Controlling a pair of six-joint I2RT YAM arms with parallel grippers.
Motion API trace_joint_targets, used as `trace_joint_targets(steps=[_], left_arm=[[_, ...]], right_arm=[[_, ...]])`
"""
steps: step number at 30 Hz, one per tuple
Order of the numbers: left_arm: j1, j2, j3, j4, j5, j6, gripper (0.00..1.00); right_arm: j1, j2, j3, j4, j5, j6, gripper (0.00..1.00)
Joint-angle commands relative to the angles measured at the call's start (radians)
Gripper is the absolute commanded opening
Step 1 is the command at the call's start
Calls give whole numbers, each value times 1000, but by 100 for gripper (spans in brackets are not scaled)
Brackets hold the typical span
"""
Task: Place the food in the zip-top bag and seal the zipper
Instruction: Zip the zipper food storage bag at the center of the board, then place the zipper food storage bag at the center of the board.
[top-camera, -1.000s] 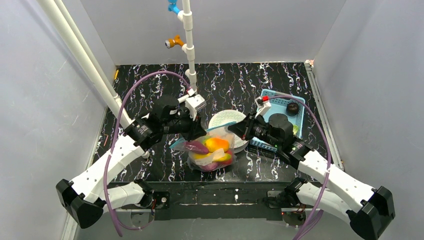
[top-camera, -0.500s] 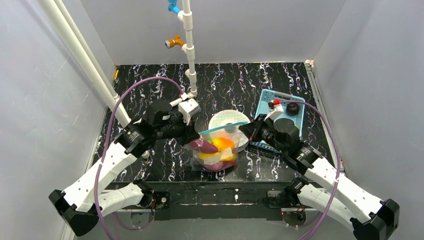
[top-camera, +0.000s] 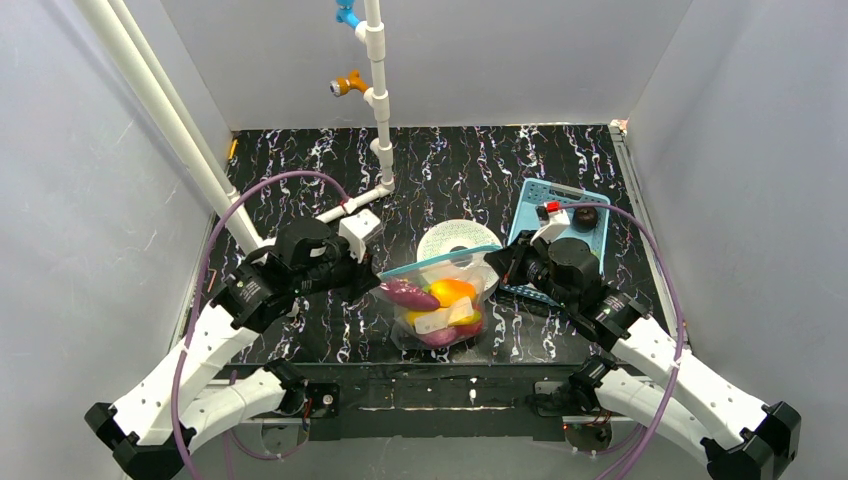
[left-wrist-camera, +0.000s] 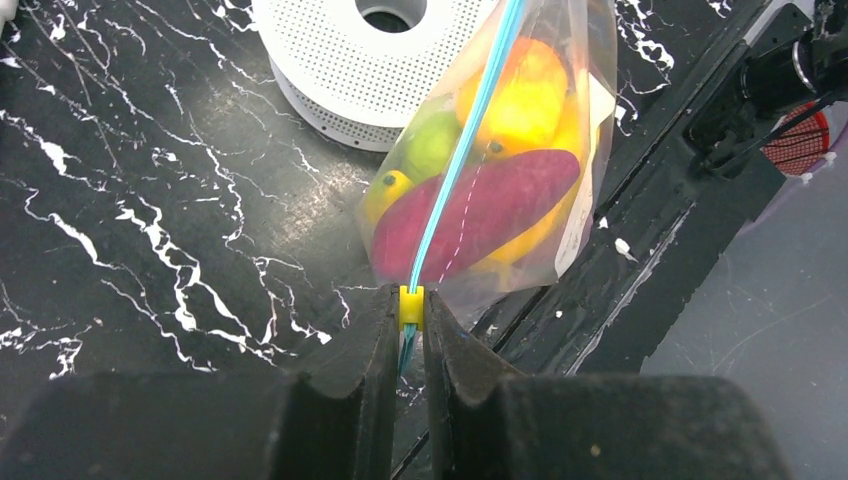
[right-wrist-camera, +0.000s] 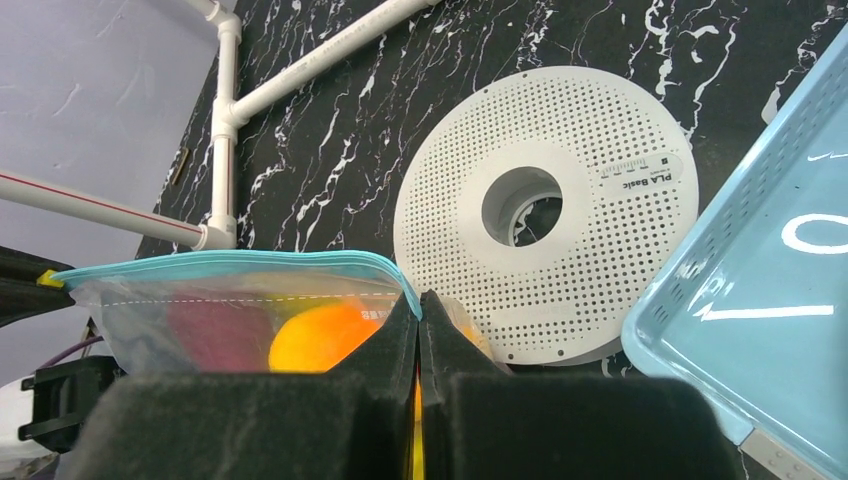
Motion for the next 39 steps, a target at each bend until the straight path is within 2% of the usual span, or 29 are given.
trace_joint_targets(steps=[1,7,8,10,15,18,21,28,32,36,39], left_arm=[[7,-36,-11,-85,-79,-3,0],[7,-32,-6,-93,-107,-13,0],[7,-32,0,-95,-103,-11,6],[6,-36,19,-99,-82,1,24],[7,-47,76,-102,-51,22,61],[7,-62,113,-90,-35,36,74],[7,-74,165,-62,-38,55,78],[6,-74,278,19,-22,56,81],[6,-106,291,95,38,46,85],[7,-126,317,100,41,56,88],[7,-148,315,85,15,63,97]], right_arm=[[-27,14,33,-3,75,-66,1],[-26,66,36,50,-65,-109,1],[-25,72,36,66,-104,-129,1],[-23,85,37,93,-189,-158,1],[-19,141,68,104,-286,-211,1],[-13,171,85,116,-339,-224,1],[2,198,95,127,-366,-237,1],[101,313,205,162,-355,-269,1],[137,440,313,206,-379,-253,1],[140,593,424,259,-422,-191,1],[140,700,518,232,-416,-165,1]])
